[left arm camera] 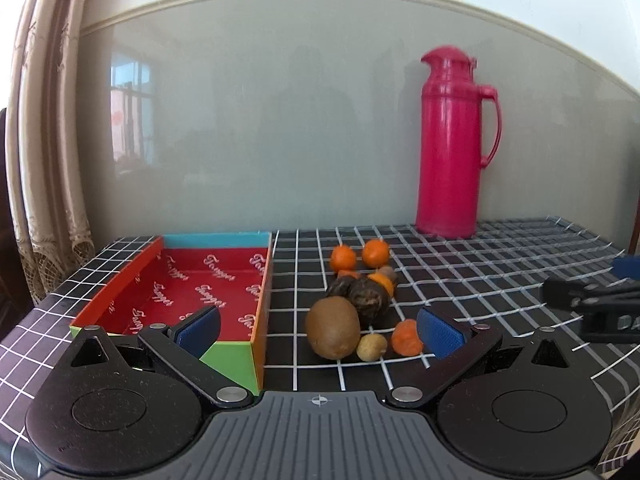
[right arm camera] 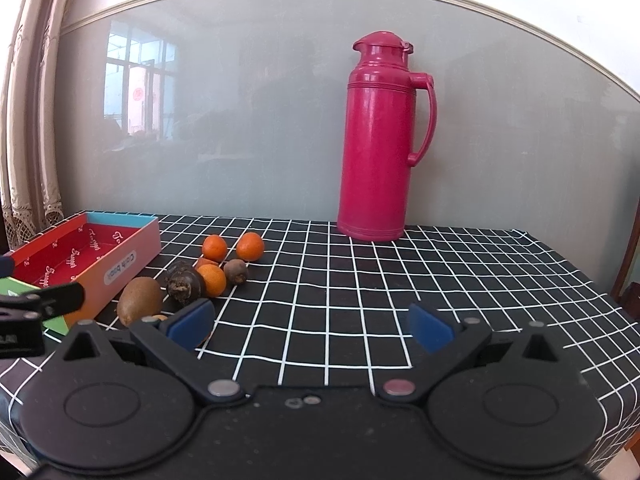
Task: Organize fruits
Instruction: 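Reach the left tool to the orange carrot chunk and close on it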
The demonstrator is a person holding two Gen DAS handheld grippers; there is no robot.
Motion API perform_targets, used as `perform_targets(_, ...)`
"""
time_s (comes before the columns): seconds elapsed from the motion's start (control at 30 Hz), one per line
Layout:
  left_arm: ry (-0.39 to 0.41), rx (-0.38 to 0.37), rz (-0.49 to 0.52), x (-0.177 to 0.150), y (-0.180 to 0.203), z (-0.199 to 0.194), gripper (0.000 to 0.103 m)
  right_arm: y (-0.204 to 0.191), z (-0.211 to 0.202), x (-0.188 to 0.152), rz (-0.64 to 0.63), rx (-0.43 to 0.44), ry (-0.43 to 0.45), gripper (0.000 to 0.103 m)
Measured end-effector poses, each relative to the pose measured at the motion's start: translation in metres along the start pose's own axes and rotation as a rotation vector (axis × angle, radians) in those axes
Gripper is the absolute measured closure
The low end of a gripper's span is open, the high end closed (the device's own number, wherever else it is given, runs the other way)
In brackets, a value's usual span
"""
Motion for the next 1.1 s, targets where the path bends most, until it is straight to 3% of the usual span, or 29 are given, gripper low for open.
perform_targets(0.1,-0.001,0.009,0.006,-0.001,0.005,0.006,0.0,0.002,0.001,0.001,0.008,-0.011,0.002,0.0)
perform_targets(0.4,-0.019,-0.058,0.064,-0.003,0.038,0.02,0.001,0.017,0.009,0.002,0.051,-0.078,0.014,0.0)
perform_targets(0.47,-0.035,-0.081,0.07,-0.004,0.046,0.025,0.022,0.021,0.011,0.002,0.063,-0.096,0.022,0.0)
perform_targets(0.5,-0.058,-0.083,0.08,-0.006,0.05,0.029,0.038,0.024,0.011,0.002,0.069,-0.102,0.024,0.0)
perform_targets(0.63,-0.101,-0.096,0.081,-0.013,0.059,0.043,0.046,0.033,0.02,0.002,0.081,-0.141,0.017,0.0)
perform_targets(0.87,-0.144,-0.153,0.132,-0.018,0.088,0.065,0.047,0.049,0.036,-0.002,0.13,-0.17,-0.011,0.0)
perform_targets(1.1,-0.152,-0.146,0.223,-0.019,0.105,0.083,0.047,0.054,0.043,-0.003,0.145,-0.17,-0.021,0.0)
Point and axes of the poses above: each gripper's, at about its wrist camera, not at the fingertips, and z roughly the way its jaws point, y to its right, x to its top, the point moved 7 cm from there along z, roughly the way its jaws point, and after that the axes turned 7 degrees about x, right-handed, at the moved point
